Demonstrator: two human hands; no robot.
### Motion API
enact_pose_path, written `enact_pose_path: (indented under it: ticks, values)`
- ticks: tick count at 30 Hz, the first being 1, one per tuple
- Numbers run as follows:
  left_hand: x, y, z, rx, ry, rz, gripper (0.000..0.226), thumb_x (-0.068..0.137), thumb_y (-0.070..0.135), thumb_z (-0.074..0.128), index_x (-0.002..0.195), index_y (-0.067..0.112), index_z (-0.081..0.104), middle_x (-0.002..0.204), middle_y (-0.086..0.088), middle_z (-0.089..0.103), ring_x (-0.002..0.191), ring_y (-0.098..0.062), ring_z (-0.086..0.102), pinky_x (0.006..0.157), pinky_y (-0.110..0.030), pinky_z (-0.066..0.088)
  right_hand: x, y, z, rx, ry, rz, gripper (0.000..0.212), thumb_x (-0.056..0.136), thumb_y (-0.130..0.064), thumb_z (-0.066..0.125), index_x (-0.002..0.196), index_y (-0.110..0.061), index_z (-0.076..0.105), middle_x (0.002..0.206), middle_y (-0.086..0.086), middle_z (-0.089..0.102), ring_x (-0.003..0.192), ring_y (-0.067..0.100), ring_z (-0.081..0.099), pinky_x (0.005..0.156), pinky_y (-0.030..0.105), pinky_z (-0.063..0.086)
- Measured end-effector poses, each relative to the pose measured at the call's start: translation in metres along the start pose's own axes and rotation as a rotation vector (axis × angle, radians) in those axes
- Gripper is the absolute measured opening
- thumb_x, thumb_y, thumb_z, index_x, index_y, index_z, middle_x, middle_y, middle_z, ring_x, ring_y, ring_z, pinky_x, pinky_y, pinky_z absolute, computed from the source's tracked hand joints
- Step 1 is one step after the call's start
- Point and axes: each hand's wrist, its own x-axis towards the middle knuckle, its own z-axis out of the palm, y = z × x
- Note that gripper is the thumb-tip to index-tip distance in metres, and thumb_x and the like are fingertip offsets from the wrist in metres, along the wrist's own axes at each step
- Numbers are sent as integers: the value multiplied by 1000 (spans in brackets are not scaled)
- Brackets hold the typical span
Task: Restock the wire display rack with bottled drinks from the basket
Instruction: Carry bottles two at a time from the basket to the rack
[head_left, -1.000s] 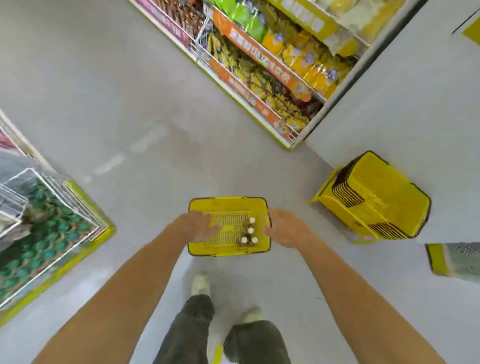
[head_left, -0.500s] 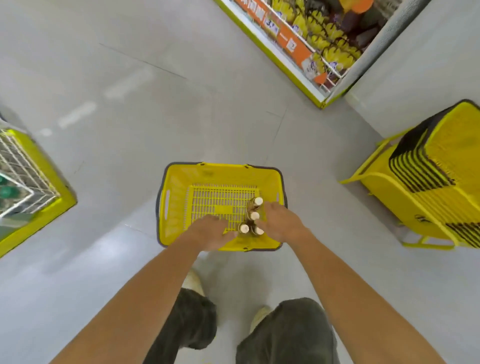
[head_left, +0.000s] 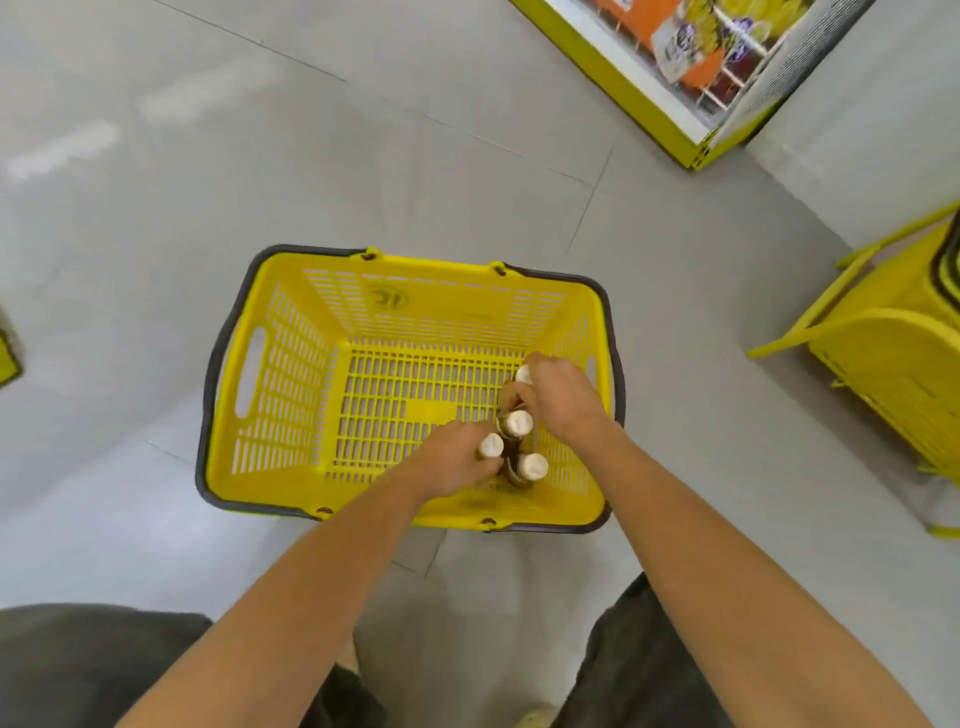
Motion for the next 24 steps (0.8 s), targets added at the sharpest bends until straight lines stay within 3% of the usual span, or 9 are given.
enact_pose_path:
  ticks: [5, 8, 12, 15, 19, 21, 24]
  values:
    - [-17, -8, -23, -87, 39, -17, 36, 82, 43, 60, 99, 12, 66, 97, -9, 71, 90, -30, 65, 74, -43, 53, -19, -2, -16, 67, -18, -5, 26, 100, -22, 62, 117, -2, 61, 113, 25, 70, 107, 43, 64, 75, 40, 44]
    - [-62, 11, -72, -156, 102, -19, 26, 85, 38, 67, 98, 16, 69, 93, -3, 72, 85, -23, 66, 70, -36, 51, -55, -20, -68, 150, 54, -47, 17, 97, -20, 62, 106, -5, 64, 102, 19, 71, 96, 42, 65, 74, 43, 49]
    - [-159, 73, -188, -241, 239, -3, 39, 70, 51, 59, 90, 19, 70, 85, 1, 74, 83, -19, 70, 72, -43, 55, -119, -87, -193, 214, 101, -161, 31, 95, -25, 64, 123, -12, 69, 109, 11, 75, 102, 34, 69, 83, 40, 53]
    - [-249, 138, -293, -264, 346, 46, 44, 65, 52, 56, 87, 17, 70, 83, 0, 73, 80, -17, 67, 72, -38, 53, -174, -161, -306, 280, 114, -262, 42, 86, -42, 61, 120, -19, 72, 104, 4, 77, 100, 27, 72, 86, 39, 55]
    - [-383, 207, -421, -232, 474, 15, 32, 70, 46, 59, 89, 22, 69, 84, 4, 76, 82, -17, 72, 76, -39, 58, -247, -271, -447, 304, 148, -448, 24, 87, -19, 75, 111, -15, 76, 93, 6, 77, 88, 22, 73, 80, 33, 50]
    - [-449, 228, -475, -223, 546, -3, 24, 73, 41, 61, 87, 22, 67, 84, 3, 77, 84, -18, 74, 76, -43, 59, -277, -324, -507, 295, 148, -550, 21, 87, -17, 75, 107, -15, 76, 91, 5, 77, 84, 16, 72, 81, 32, 52]
    - [-551, 258, -540, -203, 664, -19, 16, 76, 33, 65, 85, 20, 67, 80, 1, 76, 80, -17, 74, 74, -42, 59, -320, -403, -577, 266, 127, -709, 23, 89, -14, 76, 111, -10, 77, 97, 5, 77, 85, 5, 65, 80, 15, 49]
